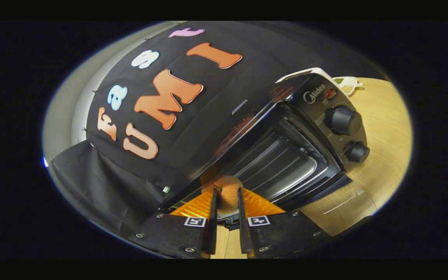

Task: Open the toaster oven, put the food inside, and close the toaster oven door.

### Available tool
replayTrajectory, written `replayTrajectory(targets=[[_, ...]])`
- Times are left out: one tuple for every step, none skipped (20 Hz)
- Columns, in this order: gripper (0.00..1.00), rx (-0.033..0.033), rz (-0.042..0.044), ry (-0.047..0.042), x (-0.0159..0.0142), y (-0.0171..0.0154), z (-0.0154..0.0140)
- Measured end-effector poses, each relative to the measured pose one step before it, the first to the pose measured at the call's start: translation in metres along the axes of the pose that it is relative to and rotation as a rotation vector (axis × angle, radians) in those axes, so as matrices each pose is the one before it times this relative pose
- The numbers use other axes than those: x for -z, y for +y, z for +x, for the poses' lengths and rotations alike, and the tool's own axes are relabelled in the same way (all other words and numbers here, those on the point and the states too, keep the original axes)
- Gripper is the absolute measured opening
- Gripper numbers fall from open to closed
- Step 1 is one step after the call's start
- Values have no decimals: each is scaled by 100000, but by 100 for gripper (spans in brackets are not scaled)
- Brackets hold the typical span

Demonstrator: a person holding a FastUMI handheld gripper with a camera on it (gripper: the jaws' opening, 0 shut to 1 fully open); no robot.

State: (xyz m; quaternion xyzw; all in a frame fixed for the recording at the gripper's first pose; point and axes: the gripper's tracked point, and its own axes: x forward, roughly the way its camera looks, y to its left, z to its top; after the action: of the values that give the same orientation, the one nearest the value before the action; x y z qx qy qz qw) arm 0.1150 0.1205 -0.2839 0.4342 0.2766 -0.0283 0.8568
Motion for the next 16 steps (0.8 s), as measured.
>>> replayTrajectory(targets=[[25, 1162, -149, 276, 216, -389, 638], [25, 469, -276, 289, 199, -277, 294], [25, 453, -417, -154, 119, -213, 394], [25, 1177, -1340, -73, 224, -225, 337], [25, 1697, -1577, -466, 42, -430, 387], [25, 1615, -2038, -412, 151, -341, 262], [24, 1220, -2227, -1022, -111, -232, 275], [25, 1463, -3259, -617, 68, -197, 78], [25, 985, -3232, -469, 84, -129, 149], [27, 368, -3161, 77, 49, 100, -16], [29, -1005, -2770, -611, -30, 313, -19], [32, -373, -2511, -241, 20, 226, -240], [34, -1482, -2853, -1610, -258, 372, -31], [40, 216, -3231, -1144, -144, 70, -214], [43, -211, -3735, -2051, -264, 172, -5], [47, 1454, -3048, -1496, -333, -185, -110]])
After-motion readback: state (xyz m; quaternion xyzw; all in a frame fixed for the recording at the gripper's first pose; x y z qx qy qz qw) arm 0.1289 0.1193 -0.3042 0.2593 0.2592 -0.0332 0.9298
